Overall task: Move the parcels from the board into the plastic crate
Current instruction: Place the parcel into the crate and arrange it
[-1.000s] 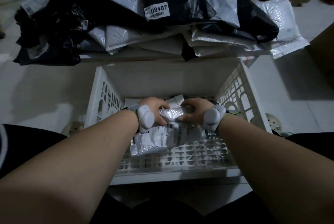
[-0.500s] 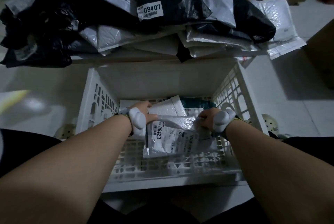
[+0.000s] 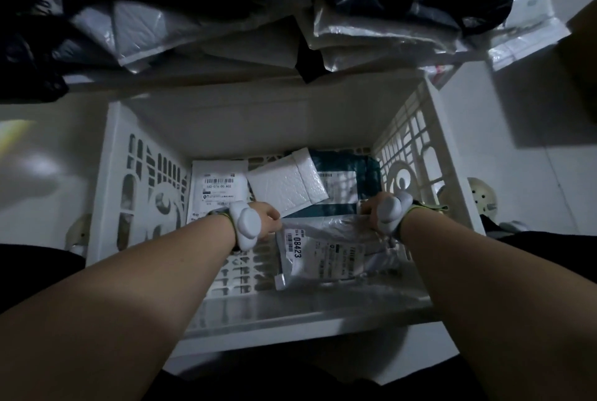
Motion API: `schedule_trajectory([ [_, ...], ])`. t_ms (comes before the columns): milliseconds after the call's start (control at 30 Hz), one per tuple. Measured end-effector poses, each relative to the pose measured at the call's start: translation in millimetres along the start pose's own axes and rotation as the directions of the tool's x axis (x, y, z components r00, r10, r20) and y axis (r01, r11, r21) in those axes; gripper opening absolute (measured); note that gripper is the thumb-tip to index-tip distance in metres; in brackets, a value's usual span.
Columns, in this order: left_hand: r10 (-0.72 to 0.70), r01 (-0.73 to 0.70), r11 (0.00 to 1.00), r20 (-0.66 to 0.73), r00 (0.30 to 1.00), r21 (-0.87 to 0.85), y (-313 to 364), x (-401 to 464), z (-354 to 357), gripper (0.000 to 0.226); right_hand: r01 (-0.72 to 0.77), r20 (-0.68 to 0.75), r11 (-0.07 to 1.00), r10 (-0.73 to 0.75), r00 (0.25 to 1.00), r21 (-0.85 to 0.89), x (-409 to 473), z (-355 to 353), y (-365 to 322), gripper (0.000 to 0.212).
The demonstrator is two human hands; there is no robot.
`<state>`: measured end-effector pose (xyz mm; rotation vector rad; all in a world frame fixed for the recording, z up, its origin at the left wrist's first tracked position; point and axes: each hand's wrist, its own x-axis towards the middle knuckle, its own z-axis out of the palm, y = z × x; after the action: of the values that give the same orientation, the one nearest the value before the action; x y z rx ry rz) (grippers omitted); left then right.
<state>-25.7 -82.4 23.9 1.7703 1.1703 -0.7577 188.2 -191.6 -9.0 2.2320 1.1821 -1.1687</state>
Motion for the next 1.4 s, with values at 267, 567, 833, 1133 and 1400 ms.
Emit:
schedule_trajectory([
  [267, 0.043, -0.075, 0.956, 0.117, 0.992, 0.283, 5.1, 21.7, 16.2, 0.037, 0.022, 0.044, 0.993, -0.016, 0.999, -0.116, 17.5, 16.0, 10.2, 0.035],
  [567, 0.07, -0.091, 0.961, 0.088, 0.994, 0.261, 0.8, 45.1, 14.5, 0.049, 0.015, 0.035, 0.983, -0.008, 0.999, -0.182, 29.0, 11.3, -4.1, 0.033],
  [833, 0.101, -0.165, 0.945, 0.228, 0.968, 0.283, 1.3, 48.1, 18.3, 0.053, 0.206, 0.251, 0.962, -0.157, 0.955, -0.18, 30.4, -1.5, -37.3, 0.038],
  [1133, 0.063, -0.099, 0.977, 0.19, 0.98, 0.187, 2.4, 49.4, 5.3, 0.045, 0.174, 0.173, 0.959, -0.136, 0.975, -0.225, 32.5, 18.7, -33.2, 0.035],
  [1400, -0.105, 0.097, 0.989, -0.071, 0.992, -0.11, -18.0, 64.3, -42.8, 0.039, 0.032, -0.006, 0.971, -0.031, 0.999, 0.235, 54.9, -10.2, -40.2, 0.047],
])
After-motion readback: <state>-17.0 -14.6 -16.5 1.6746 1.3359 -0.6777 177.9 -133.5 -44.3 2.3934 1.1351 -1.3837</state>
